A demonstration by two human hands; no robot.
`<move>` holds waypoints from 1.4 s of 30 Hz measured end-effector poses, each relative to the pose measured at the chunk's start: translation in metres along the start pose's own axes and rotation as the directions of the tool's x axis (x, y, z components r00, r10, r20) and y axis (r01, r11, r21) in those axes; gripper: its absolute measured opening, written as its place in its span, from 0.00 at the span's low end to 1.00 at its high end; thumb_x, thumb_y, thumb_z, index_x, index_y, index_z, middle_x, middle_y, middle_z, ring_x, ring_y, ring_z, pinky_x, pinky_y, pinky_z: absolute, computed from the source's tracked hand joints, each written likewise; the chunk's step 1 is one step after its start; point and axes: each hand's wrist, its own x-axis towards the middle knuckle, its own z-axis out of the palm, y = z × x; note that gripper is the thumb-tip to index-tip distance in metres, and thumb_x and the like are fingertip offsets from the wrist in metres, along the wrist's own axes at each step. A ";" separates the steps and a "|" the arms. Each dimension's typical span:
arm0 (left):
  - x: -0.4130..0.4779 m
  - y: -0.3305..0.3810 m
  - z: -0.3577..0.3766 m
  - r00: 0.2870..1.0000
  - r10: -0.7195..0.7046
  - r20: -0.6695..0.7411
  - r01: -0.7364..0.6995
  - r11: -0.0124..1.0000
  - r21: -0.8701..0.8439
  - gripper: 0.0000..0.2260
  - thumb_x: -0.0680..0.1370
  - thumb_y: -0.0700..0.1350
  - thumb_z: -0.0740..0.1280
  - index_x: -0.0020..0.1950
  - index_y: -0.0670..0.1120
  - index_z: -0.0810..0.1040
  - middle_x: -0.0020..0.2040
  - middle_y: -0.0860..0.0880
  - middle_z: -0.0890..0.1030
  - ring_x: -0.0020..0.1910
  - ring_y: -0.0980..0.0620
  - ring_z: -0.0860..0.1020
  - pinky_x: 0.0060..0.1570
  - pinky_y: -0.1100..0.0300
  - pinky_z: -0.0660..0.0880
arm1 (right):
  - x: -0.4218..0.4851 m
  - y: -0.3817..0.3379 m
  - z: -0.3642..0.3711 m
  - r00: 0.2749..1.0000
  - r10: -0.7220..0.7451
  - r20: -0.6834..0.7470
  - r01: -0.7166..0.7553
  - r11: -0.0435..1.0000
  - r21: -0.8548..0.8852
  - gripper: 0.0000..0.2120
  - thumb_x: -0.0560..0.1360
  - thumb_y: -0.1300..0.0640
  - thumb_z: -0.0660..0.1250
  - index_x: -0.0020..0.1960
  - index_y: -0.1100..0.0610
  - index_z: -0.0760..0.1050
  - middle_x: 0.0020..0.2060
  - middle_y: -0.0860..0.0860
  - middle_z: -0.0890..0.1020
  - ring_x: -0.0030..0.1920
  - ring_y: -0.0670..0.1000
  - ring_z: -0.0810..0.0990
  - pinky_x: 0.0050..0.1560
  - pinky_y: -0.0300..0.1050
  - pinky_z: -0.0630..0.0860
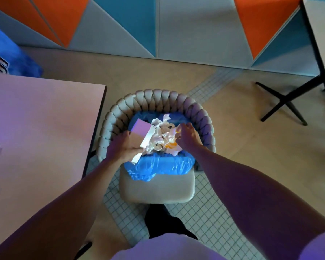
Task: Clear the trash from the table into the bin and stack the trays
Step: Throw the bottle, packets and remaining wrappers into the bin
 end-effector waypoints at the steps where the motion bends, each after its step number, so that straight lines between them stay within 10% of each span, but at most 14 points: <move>1: 0.006 0.004 0.000 1.000 0.008 0.001 -0.008 1.000 0.001 0.31 0.65 0.60 0.79 0.63 0.49 0.75 0.57 0.49 0.84 0.54 0.44 0.84 0.52 0.48 0.82 | 0.006 -0.001 -0.001 1.000 -0.002 0.009 0.002 1.000 0.001 0.22 0.76 0.59 0.69 0.69 0.60 0.72 0.66 0.61 0.72 0.62 0.64 0.77 0.61 0.53 0.75; 9: 0.033 0.008 0.011 1.000 0.021 0.019 -0.023 0.995 0.102 0.51 0.73 0.68 0.72 0.85 0.46 0.52 0.81 0.44 0.64 0.77 0.43 0.68 0.72 0.48 0.71 | 0.033 -0.006 0.003 0.995 -0.063 0.078 0.069 0.995 -0.077 0.29 0.76 0.55 0.72 0.73 0.59 0.67 0.68 0.58 0.70 0.67 0.63 0.73 0.65 0.55 0.74; 28: -0.062 -0.105 -0.024 0.985 -0.118 -0.127 0.128 0.989 0.070 0.29 0.76 0.62 0.69 0.73 0.50 0.71 0.69 0.48 0.79 0.67 0.44 0.78 0.62 0.51 0.77 | -0.008 -0.113 0.021 0.917 -0.210 0.339 0.288 0.937 -0.198 0.26 0.79 0.47 0.68 0.71 0.60 0.71 0.63 0.58 0.80 0.64 0.59 0.78 0.62 0.51 0.76; 42: -0.259 -0.284 0.000 0.877 -0.404 -0.259 0.376 0.914 -0.154 0.34 0.79 0.61 0.67 0.81 0.48 0.63 0.76 0.46 0.72 0.74 0.44 0.71 0.69 0.49 0.72 | -0.148 -0.268 0.102 0.758 -0.486 0.435 0.604 0.774 -0.188 0.27 0.76 0.48 0.72 0.72 0.57 0.72 0.66 0.57 0.78 0.67 0.57 0.77 0.66 0.51 0.75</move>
